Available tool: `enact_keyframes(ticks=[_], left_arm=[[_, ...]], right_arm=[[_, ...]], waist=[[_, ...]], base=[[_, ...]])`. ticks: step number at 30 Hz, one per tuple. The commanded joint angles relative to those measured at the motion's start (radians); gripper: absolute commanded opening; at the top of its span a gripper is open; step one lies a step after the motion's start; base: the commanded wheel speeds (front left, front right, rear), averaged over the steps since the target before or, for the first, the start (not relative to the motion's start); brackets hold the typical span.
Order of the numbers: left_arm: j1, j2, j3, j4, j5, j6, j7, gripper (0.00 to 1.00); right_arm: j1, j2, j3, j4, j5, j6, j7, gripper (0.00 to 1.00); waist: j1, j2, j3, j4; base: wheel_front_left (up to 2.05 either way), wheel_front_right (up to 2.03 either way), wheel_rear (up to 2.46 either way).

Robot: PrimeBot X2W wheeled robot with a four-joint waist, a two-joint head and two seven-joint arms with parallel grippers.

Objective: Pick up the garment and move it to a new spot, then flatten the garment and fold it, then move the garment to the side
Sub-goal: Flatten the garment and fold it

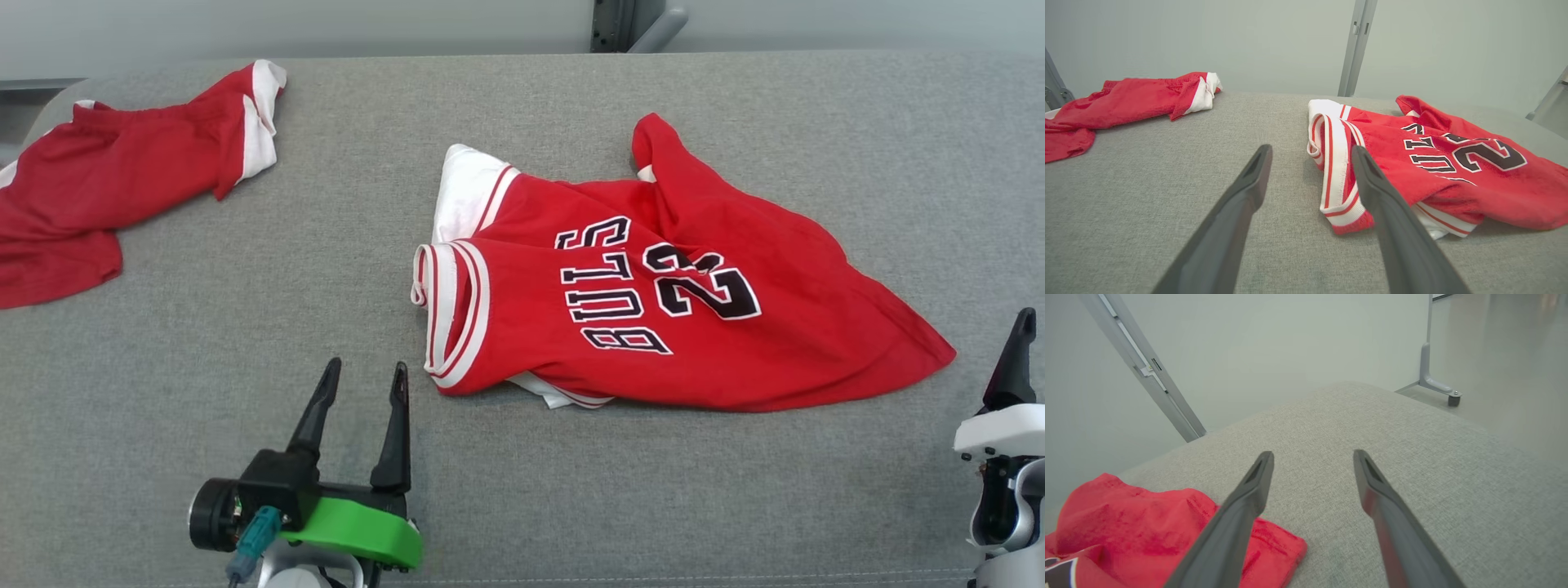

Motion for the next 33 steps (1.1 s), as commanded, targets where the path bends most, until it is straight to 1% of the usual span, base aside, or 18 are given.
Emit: enact_keyframes(ticks=[1,8,15,18,24,29,33], left_arm=[[0.011,0.002,-0.010,0.011,-0.009,-0.008,-0.001,1.00],[-0.013,0.002,-0.085,0.135,-0.011,-0.039,-0.001,1.00],[-0.086,0.003,-0.105,0.286,0.004,-0.041,-0.001,1.00],[-0.105,0.003,-0.108,0.320,0.002,-0.037,-0.001,1.00],[-0.161,0.003,-0.095,0.400,0.003,-0.016,0.000,1.00],[-0.196,0.003,-0.073,0.430,0.002,-0.001,0.000,1.00],[-0.210,0.003,-0.064,0.431,0.009,-0.001,0.000,1.00]], right_arm=[[0.016,-0.003,0.005,-0.026,-0.007,-0.001,-0.003,1.00],[0.043,-0.003,0.095,-0.125,0.006,-0.001,-0.003,1.00],[0.065,-0.003,0.188,-0.172,-0.041,-0.001,-0.003,1.00],[0.070,-0.003,0.211,-0.187,-0.054,-0.001,-0.003,1.00],[0.076,-0.003,0.277,-0.220,-0.074,-0.001,-0.003,1.00],[0.090,-0.003,0.351,-0.251,-0.089,-0.001,-0.003,1.00],[0.104,-0.003,0.398,-0.277,-0.105,-0.001,-0.003,1.00]], waist=[[0.0000,0.0000,-0.010,-0.014],[0.0000,0.0000,-0.019,-0.040],[0.0000,0.0000,-0.005,-0.072],[0.0000,0.0000,0.002,-0.082],[0.0000,0.0000,0.025,-0.112],[0.0000,0.0000,0.045,-0.129],[0.0000,0.0000,0.055,-0.134]], base=[[0.00,0.00,0.00],[0.00,0.00,0.00],[0.00,0.00,0.00],[0.00,0.00,0.00],[0.00,0.00,0.00],[0.00,0.00,0.00],[0.00,0.00,0.00]])
